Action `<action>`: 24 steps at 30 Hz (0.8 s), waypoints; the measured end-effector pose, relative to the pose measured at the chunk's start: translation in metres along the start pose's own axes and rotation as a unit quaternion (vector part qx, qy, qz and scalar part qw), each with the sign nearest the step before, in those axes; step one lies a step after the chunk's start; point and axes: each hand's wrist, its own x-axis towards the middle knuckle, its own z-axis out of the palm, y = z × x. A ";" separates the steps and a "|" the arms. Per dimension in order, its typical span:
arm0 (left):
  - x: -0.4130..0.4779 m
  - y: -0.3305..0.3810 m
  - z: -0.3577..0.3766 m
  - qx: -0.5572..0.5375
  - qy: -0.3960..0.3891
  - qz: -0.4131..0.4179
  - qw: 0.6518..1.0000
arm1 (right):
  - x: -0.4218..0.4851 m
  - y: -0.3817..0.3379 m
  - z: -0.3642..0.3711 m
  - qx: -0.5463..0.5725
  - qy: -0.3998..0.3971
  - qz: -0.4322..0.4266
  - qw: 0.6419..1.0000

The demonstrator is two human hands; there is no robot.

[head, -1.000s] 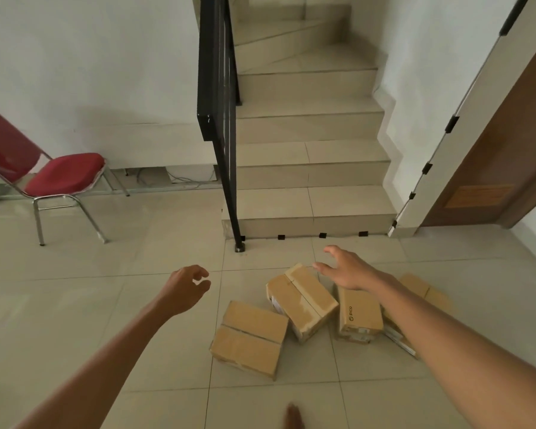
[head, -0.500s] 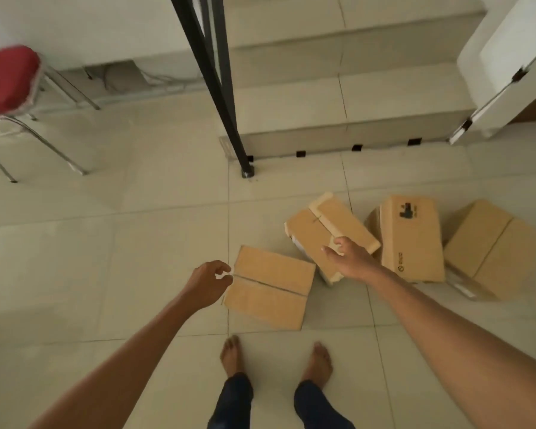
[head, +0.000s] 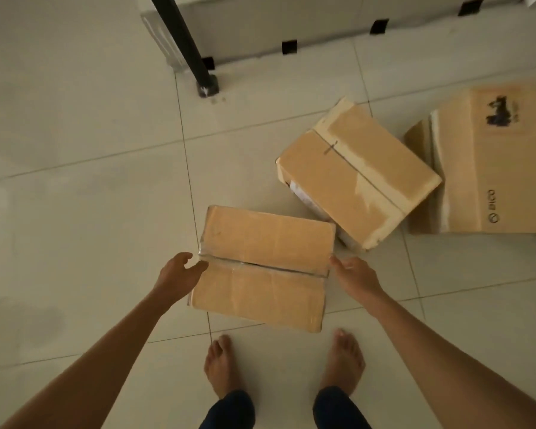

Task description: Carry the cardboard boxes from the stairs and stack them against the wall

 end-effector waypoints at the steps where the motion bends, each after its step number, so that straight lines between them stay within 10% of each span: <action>1: 0.013 -0.002 0.006 -0.005 -0.005 -0.006 1.000 | 0.012 0.007 0.012 0.010 -0.007 0.017 1.000; 11: 0.064 -0.021 0.039 -0.181 -0.094 -0.073 0.976 | 0.035 0.008 0.066 0.186 -0.075 0.093 0.975; 24: -0.110 0.020 -0.066 -0.237 -0.136 -0.044 0.961 | -0.132 -0.052 -0.076 0.031 0.020 0.029 0.999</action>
